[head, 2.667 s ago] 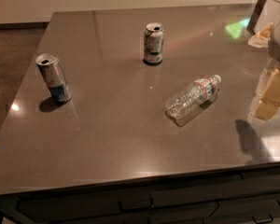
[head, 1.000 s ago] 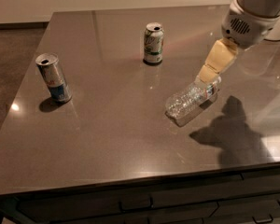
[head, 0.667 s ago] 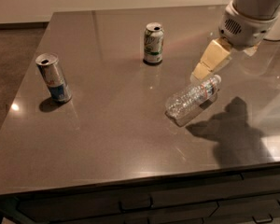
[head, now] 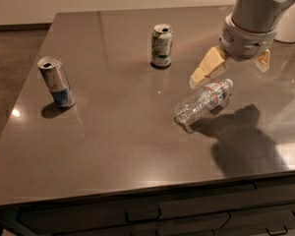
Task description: Place water bottle upright
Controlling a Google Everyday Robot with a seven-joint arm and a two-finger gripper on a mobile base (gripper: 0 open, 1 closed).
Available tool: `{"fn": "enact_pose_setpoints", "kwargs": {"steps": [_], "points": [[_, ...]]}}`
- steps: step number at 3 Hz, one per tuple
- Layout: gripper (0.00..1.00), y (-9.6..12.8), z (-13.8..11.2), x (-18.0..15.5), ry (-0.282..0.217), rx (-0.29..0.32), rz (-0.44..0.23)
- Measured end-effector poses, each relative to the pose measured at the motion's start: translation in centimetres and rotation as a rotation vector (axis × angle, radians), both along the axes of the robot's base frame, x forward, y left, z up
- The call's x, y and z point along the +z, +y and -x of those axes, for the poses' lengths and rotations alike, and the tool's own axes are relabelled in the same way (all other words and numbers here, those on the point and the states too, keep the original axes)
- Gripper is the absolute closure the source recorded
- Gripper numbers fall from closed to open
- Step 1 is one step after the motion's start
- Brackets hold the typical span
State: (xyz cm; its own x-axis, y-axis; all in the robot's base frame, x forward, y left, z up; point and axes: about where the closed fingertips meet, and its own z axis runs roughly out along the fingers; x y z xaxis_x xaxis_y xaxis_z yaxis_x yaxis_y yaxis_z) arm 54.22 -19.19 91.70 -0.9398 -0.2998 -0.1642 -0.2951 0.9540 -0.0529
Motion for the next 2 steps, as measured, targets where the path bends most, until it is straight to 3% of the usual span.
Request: {"fn": "enact_pose_setpoints", "kwargs": {"steps": [2], "points": [[0.0,1.4,-0.6,-0.5,0.014,-0.03,0.0]]}}
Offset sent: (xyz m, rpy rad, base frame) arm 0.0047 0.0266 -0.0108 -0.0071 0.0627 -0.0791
